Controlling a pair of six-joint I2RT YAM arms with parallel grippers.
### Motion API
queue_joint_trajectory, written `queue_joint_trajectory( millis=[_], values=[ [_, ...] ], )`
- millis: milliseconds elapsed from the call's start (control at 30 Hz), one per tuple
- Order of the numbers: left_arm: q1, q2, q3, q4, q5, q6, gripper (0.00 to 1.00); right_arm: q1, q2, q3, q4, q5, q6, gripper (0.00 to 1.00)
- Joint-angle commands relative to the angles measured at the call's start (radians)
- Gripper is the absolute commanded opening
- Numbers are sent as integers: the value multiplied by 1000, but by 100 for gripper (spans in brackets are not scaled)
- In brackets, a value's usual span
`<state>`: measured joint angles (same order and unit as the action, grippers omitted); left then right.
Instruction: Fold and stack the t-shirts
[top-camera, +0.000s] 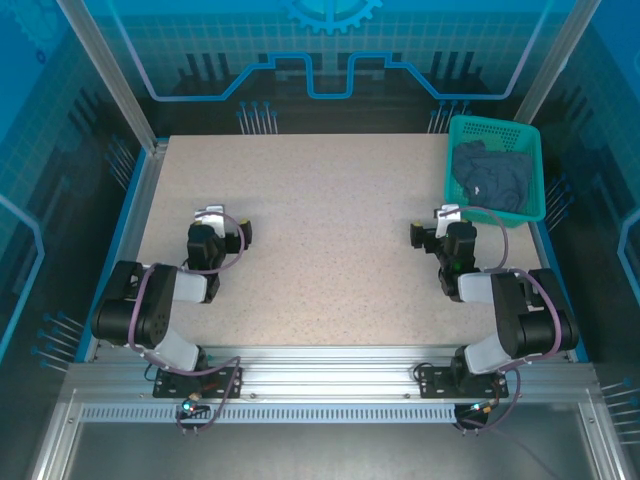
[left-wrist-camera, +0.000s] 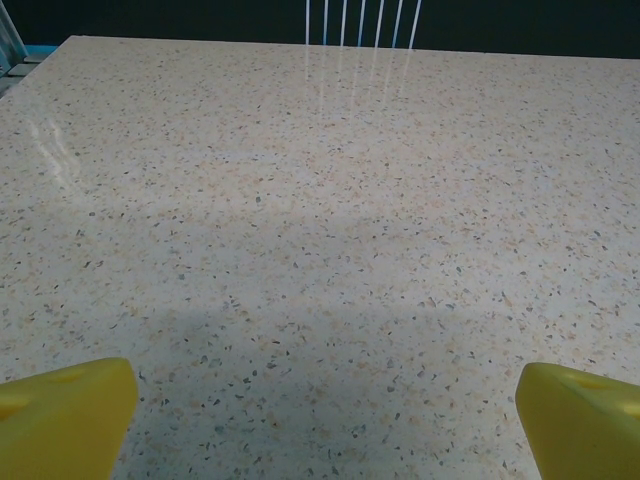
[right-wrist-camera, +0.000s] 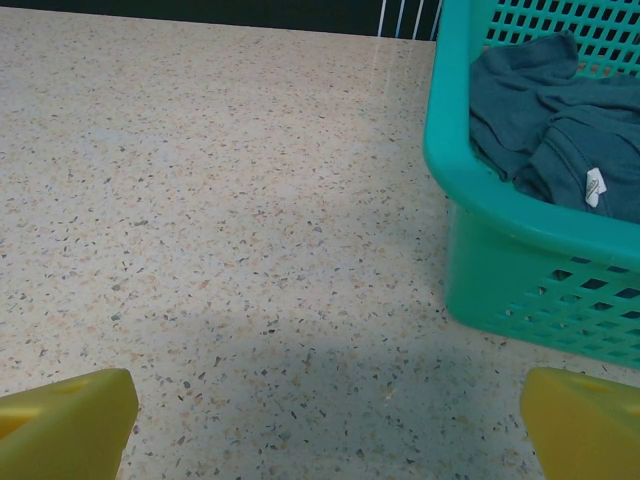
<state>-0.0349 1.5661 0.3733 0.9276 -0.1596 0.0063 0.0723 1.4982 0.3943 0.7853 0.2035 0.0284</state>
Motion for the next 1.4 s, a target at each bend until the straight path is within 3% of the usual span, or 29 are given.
queue_joint_trajectory(
  millis=[0, 67, 133, 200, 267, 333, 367, 400, 433, 500, 533, 600, 667, 733, 833, 867, 967, 1000, 1067, 1100, 1233, 1367],
  values=[
    [3, -16, 3, 6, 8, 6, 99, 9, -1, 18, 4, -29, -15, 100],
    [-2, -54, -41, 69, -7, 9, 99, 38, -51, 2, -5, 17, -28, 100],
    [-42, -139, -97, 105, -129, 18, 99, 89, -153, -1, -74, 121, -52, 100],
    [-115, -267, -106, 30, -239, 78, 99, 140, -293, 32, -183, 214, -69, 100],
    [-176, -389, -47, -98, -225, 144, 99, 168, -404, 196, -459, 247, -14, 100],
    [-215, -442, 24, -125, -246, 184, 99, 161, -392, 455, -819, 267, 109, 100],
    [-223, -447, 70, -120, -283, 155, 99, 127, -348, 599, -978, 218, 183, 100],
    [-223, -443, 117, -136, -351, 78, 99, 81, -300, 718, -1123, 137, 270, 100],
    [-223, -446, 187, -256, -484, -114, 99, 18, -230, 838, -1280, 40, 376, 100],
    [-199, -474, 332, -669, -591, -509, 99, -94, -92, 1002, -1422, -189, 448, 100],
    [-156, -462, 394, -791, -553, -670, 99, -159, -26, 1060, -1438, -337, 475, 100],
    [-61, -387, 526, -968, -298, -801, 99, -229, 48, 1105, -1404, -448, 534, 100],
    [-58, -282, 694, -1146, -180, -819, 99, -249, 73, 1144, -1391, -350, 583, 100],
    [-119, -198, 845, -1276, -216, -780, 99, -231, 109, 1235, -1446, -165, 571, 100],
    [-199, -162, 917, -1261, -271, -649, 99, -149, 132, 1313, -1467, 127, 432, 100],
    [-205, -159, 913, -1239, -260, -641, 99, -147, 140, 1317, -1462, 147, 424, 100],
    [-153, -159, 799, -1086, -119, -749, 99, -236, 222, 1344, -1505, -8, 590, 100],
    [-124, -162, 732, -1006, -59, -807, 99, -259, 257, 1354, -1504, -95, 585, 100],
    [-101, -159, 636, -837, 43, -842, 99, -248, 285, 1346, -1496, -96, 533, 92],
    [-111, -145, 638, -829, 66, -833, 99, -234, 288, 1323, -1484, -57, 514, 91],
    [-190, -20, 841, -1094, 109, -742, 97, -217, 354, 1264, -1468, -5, 511, 85],
    [-255, 43, 882, -1114, 181, -739, 89, -257, 426, 1236, -1385, -32, 531, 84]
  ],
)
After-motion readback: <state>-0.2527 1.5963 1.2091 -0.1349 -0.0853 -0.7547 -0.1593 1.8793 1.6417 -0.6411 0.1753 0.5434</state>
